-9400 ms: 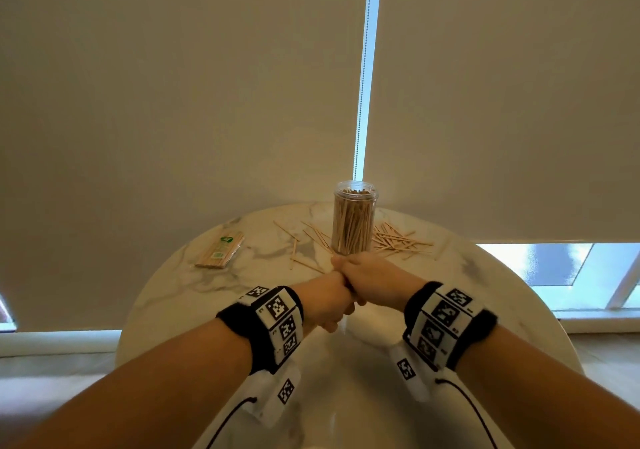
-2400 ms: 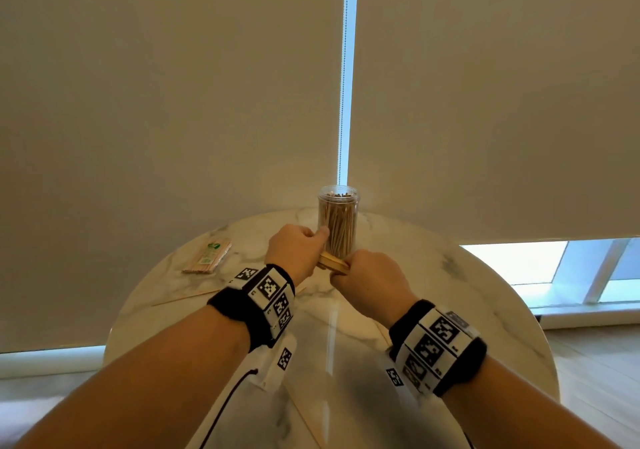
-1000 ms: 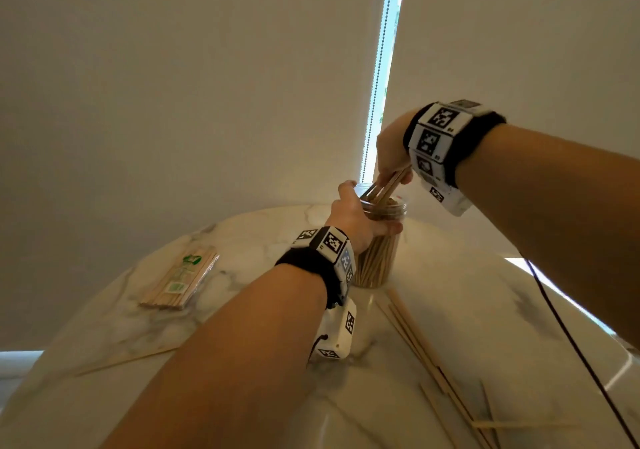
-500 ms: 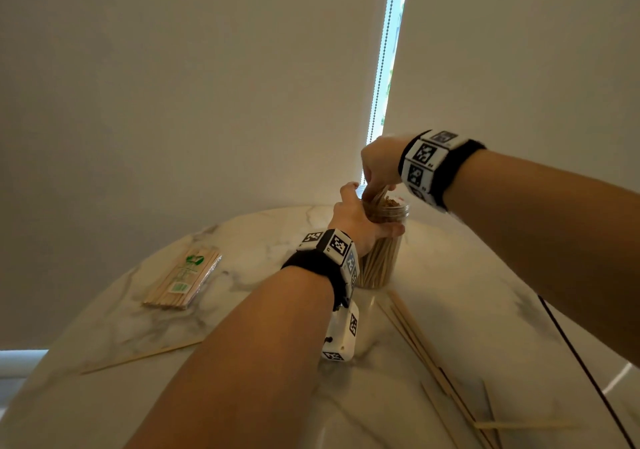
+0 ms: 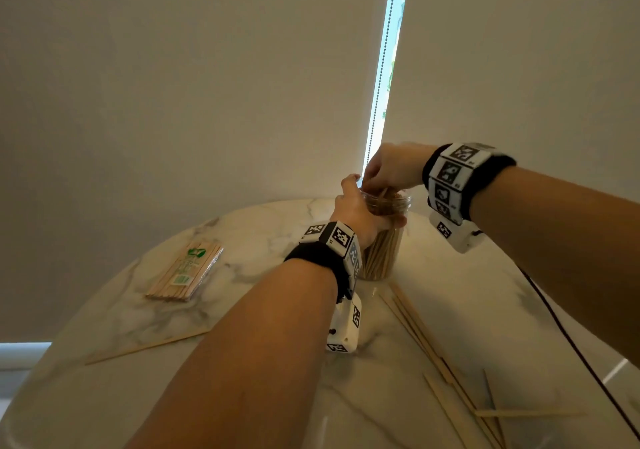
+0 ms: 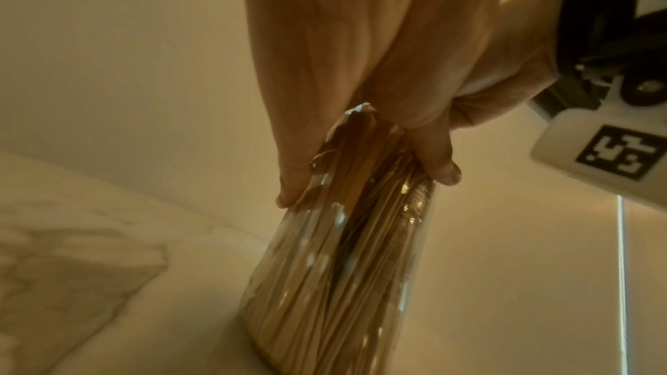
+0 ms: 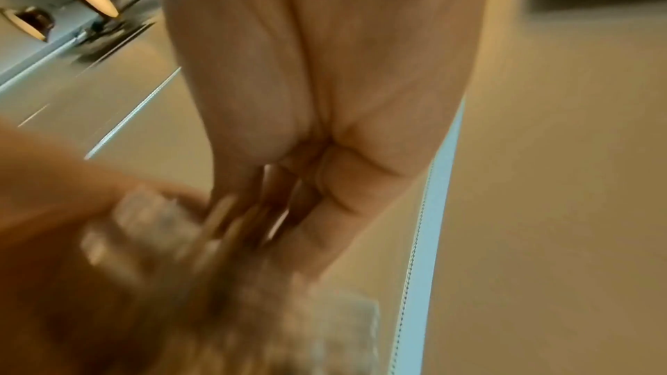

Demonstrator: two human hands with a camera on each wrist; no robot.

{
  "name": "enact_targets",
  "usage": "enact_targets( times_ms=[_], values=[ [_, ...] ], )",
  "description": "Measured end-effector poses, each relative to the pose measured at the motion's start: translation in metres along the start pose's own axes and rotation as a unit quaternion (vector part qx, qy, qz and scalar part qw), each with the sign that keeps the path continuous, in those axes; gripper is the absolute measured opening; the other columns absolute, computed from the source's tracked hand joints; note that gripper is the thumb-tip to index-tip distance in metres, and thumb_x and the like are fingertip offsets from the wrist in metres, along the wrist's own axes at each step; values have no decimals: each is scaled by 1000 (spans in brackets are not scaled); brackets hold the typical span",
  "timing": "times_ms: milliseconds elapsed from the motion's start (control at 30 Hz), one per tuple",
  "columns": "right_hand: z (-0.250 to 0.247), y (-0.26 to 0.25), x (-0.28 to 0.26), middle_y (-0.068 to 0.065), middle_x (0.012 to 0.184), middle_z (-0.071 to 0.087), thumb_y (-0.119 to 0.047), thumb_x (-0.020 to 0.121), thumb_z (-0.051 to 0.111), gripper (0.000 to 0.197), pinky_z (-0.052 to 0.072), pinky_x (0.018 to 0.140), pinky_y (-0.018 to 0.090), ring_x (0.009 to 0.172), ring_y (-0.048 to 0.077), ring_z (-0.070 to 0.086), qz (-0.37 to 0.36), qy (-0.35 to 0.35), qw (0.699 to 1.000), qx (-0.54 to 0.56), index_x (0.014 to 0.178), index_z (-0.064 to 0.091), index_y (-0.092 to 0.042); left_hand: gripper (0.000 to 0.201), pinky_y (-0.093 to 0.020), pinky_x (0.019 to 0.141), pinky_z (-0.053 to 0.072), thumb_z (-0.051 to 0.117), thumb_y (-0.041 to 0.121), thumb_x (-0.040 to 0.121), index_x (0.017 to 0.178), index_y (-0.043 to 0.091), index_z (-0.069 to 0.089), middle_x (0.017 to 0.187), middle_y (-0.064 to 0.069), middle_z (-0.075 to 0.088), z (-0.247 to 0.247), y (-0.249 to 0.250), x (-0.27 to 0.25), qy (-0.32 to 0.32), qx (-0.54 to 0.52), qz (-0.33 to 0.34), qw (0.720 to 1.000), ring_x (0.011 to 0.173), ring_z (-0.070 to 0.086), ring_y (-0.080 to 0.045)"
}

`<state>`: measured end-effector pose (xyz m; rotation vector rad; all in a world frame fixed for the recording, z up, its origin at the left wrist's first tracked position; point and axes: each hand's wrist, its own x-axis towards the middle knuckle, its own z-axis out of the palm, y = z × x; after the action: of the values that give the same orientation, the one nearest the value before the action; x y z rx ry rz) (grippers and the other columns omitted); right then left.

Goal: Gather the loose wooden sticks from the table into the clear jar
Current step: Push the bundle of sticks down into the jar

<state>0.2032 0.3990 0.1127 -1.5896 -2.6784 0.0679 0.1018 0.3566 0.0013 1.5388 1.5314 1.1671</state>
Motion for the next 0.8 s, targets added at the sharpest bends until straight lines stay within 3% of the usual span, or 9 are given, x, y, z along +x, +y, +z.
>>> enact_targets(
  times_ms=[100,167,267,333,400,467,533,667,800],
  values=[
    [-12,10,-5,-7,93,75,-26,85,77,8,57,79,23,85,7,70,9,-42,989,140,94,79,-25,118,-42,102,46,90,43,64,151,32,10,141,-6,50,0,-1,0,10,4,2,1000,128,50,-28],
    [-10,13,-5,-7,93,75,-24,81,81,13,57,81,24,88,8,69,1,-26,994,110,93,79,-27,118,-41,101,43,89,42,65,152,32,9,144,-7,48,0,-1,0,5,-1,-5,1000,130,49,-28],
    [5,8,-3,-11,91,73,-33,85,75,2,51,73,24,86,8,67,-23,30,999,17,85,76,-34,119,-45,101,47,89,41,65,151,35,8,144,-6,47,-1,0,0,-5,-8,-7,1000,129,49,-29],
    [0,8,-3,-9,87,76,-39,88,72,12,53,71,23,79,8,71,-24,24,996,86,86,78,-29,117,-47,101,47,90,40,65,150,36,9,142,-5,48,-1,-1,0,-5,-12,-7,1000,128,50,-29],
    [-8,10,-7,-8,88,76,-36,87,74,12,57,78,26,80,9,74,-6,-8,987,160,91,79,-26,118,-46,102,46,90,38,64,150,36,10,142,-6,47,0,-2,0,-2,-20,-7,1000,129,49,-29],
    [-10,8,-10,-11,92,72,-29,86,75,6,54,86,29,90,11,70,-13,-49,993,102,91,77,-32,119,-42,101,45,90,39,65,151,35,8,144,-6,46,0,-2,-1,1,-16,-6,1000,129,48,-29],
    [-1,3,-11,-15,94,67,-29,88,69,11,46,84,29,94,11,61,-17,-62,998,0,89,71,-40,119,-39,96,45,90,39,66,152,35,8,143,-6,46,0,-1,-1,1,-18,-7,1000,128,49,-28],
    [4,1,-20,-13,97,67,-32,90,65,15,43,75,26,87,10,60,-24,34,999,23,100,75,-35,118,-39,99,44,89,34,68,153,31,8,144,-6,46,-1,3,-6,-1,-31,-11,999,130,48,-28],
    [2,5,-62,-8,83,71,-29,93,63,14,47,64,22,77,9,67,-21,172,977,124,95,75,-22,123,-26,93,39,90,29,69,157,24,3,149,-7,44,0,9,-16,14,-52,-8,999,133,46,-25]
  ],
)
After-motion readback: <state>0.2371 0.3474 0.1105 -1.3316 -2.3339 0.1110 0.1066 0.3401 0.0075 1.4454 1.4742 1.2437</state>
